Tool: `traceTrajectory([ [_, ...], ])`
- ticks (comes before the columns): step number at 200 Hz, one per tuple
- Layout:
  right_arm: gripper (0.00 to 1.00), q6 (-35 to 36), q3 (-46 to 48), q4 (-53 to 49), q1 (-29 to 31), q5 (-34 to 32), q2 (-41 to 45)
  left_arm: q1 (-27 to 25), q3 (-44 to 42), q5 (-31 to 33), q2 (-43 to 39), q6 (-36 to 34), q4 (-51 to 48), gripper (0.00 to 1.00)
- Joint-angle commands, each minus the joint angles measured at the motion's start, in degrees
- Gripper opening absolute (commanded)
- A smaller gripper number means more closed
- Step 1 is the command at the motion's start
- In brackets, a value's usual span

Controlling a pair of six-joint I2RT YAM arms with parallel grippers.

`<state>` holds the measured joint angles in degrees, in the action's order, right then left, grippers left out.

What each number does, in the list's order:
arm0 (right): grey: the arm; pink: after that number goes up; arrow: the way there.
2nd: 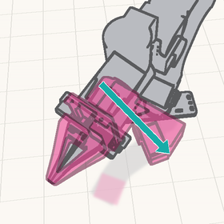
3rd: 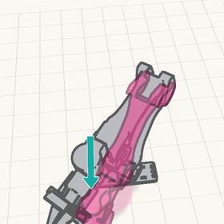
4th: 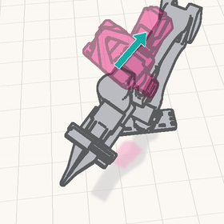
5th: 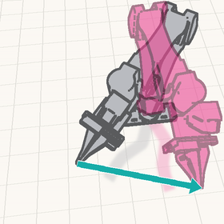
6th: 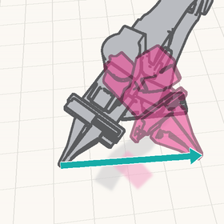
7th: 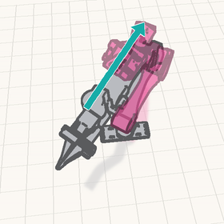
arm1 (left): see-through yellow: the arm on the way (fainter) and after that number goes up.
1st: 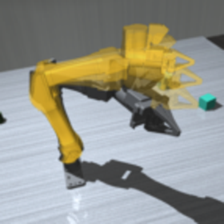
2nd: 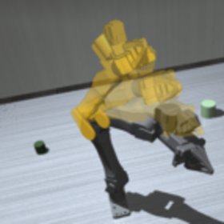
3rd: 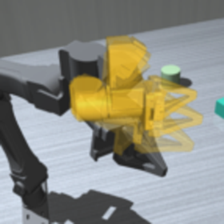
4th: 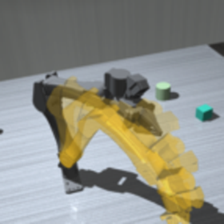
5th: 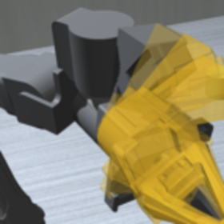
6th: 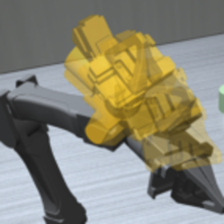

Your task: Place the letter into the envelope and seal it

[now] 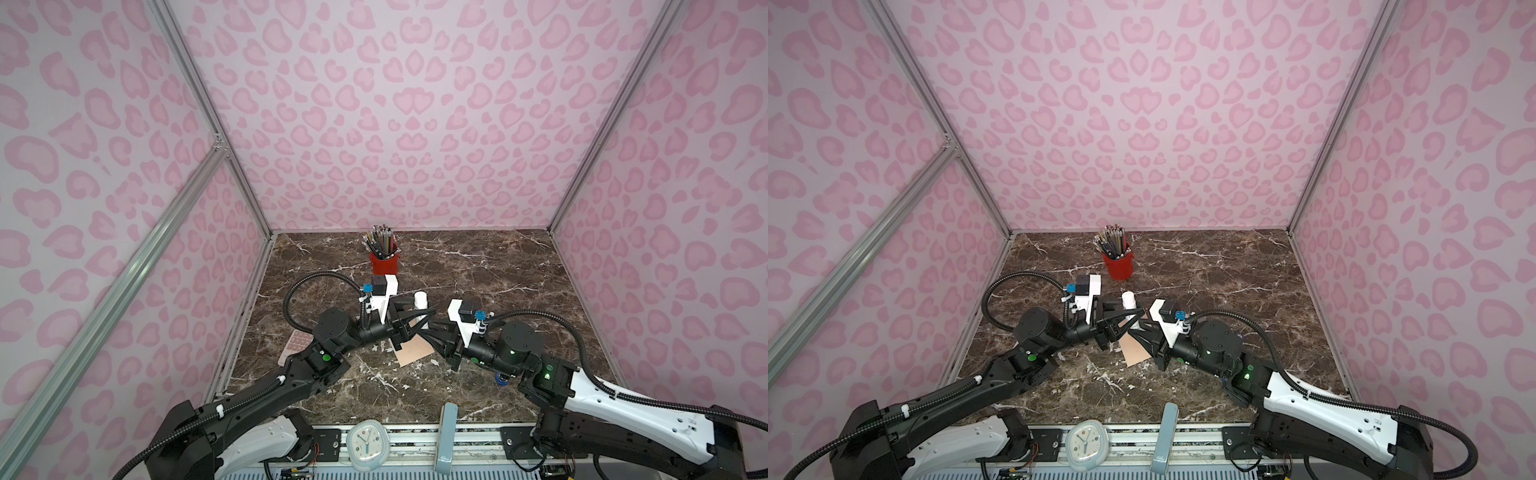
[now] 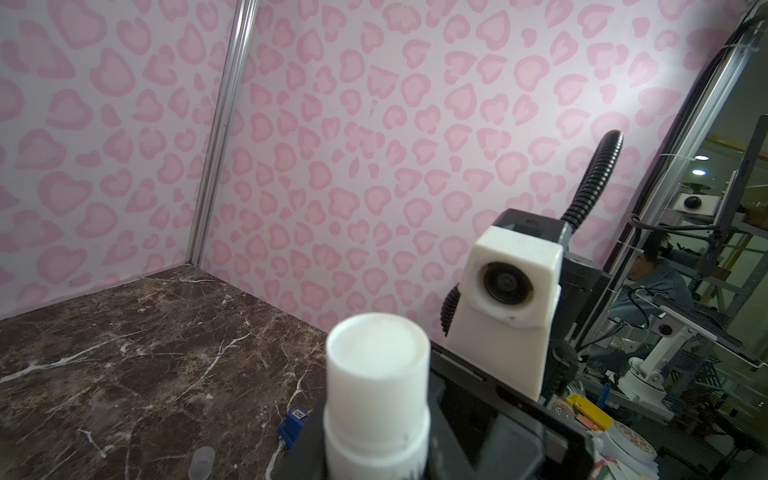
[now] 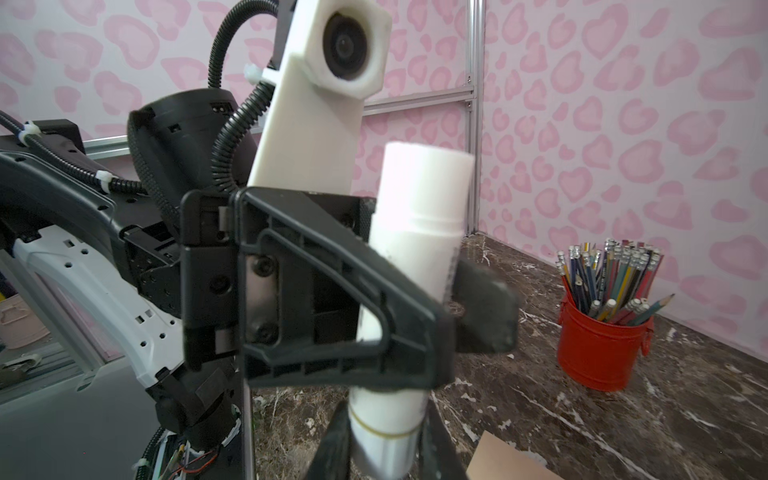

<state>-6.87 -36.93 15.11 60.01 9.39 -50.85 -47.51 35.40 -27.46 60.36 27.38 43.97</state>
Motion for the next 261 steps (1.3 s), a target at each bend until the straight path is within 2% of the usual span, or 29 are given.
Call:
traceTrajectory([
  [1,0.13,4.60,0.03,2.76,1.31,-3.33,0.20,-0.40,0.42,2.20,-0.46,-0.12,-2.44,0.04],
  [104,0.13,9.88,-0.79,7.22,12.68,-25.86,-0.79,-2.05,-1.43,11.77,-2.37,-2.61,-5.11,0.04],
  [156,0.13,13.74,-1.22,11.88,18.08,-37.08,-3.00,-3.94,-2.44,18.94,-3.18,-4.25,-5.71,0.04],
  [212,0.13,19.67,-3.65,17.53,24.26,-48.68,-8.69,-6.80,-3.38,26.48,-2.96,-5.89,-5.14,0.04],
  [261,0.14,23.22,-6.84,18.82,27.60,-55.84,-13.95,-7.32,-3.80,29.47,-3.05,-6.37,-4.53,0.04],
])
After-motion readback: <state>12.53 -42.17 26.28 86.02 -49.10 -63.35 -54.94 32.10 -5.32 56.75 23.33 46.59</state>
